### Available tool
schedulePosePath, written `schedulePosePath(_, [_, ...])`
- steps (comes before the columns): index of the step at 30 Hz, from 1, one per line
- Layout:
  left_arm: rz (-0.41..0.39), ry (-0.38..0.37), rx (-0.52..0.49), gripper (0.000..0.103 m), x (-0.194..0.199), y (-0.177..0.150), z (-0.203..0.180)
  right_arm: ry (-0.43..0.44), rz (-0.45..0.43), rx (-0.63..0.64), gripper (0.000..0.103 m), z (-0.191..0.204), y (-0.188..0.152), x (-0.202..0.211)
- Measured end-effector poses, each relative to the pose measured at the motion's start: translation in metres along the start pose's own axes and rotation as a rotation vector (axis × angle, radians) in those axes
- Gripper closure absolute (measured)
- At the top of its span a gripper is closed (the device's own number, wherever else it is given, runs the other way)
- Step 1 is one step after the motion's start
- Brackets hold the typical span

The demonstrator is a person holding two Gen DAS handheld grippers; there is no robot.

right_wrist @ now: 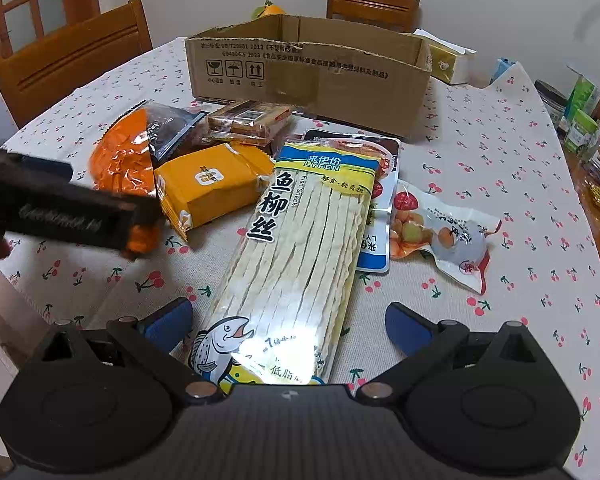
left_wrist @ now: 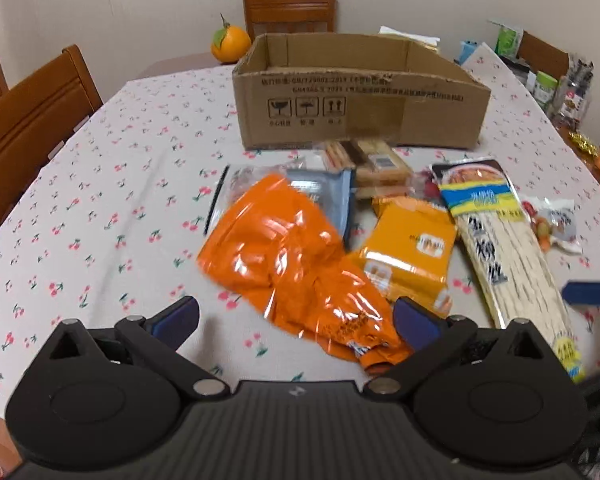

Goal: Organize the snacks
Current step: 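Move both tools down toward the snacks, left toward orange pouch, right toward fish-shred bag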

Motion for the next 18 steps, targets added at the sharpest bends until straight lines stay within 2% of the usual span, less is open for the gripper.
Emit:
schedulePosePath(5, [0.006,0.097,-0.06,0.0,0.008,-0.008,0.027,0.008,0.005,0.008,0.0,-0.001,0.002,-0.001])
schedulePosePath(9, [0.044,0.022,-0.02,0.001,0.008,-0.011,0.043,0.008,0.002,0.01,0.0,-0.001,0.002,-0.002])
schedulePosePath(13, [0.074,-0.037,0.057,0.001,-0.003,-0.01,0.035,0.009,-0.015,0.015,0.0,-0.001,-0.001,-0.001])
schedulePosePath(15, [0.09,-0.042,0.075,0.0,-0.008,-0.011,0.028,0.011,-0.017,0.017,0.0,-0.001,-0.002,0.0])
schedulePosePath(18, [0.062,0.01,0.042,0.0,-0.012,-0.01,0.016,0.011,-0.013,0.017,0.0,-0.001,-0.001,0.0])
Point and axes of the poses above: each gripper's, at about its wrist camera, not at the fingertips, and x roughly against the way its jaws point, z to its left, y to its top, the point moved 1 cm from there along -x, roughly the way its jaws point, and after that the axes turned 11 degrees about y, right-handed, at the moved point
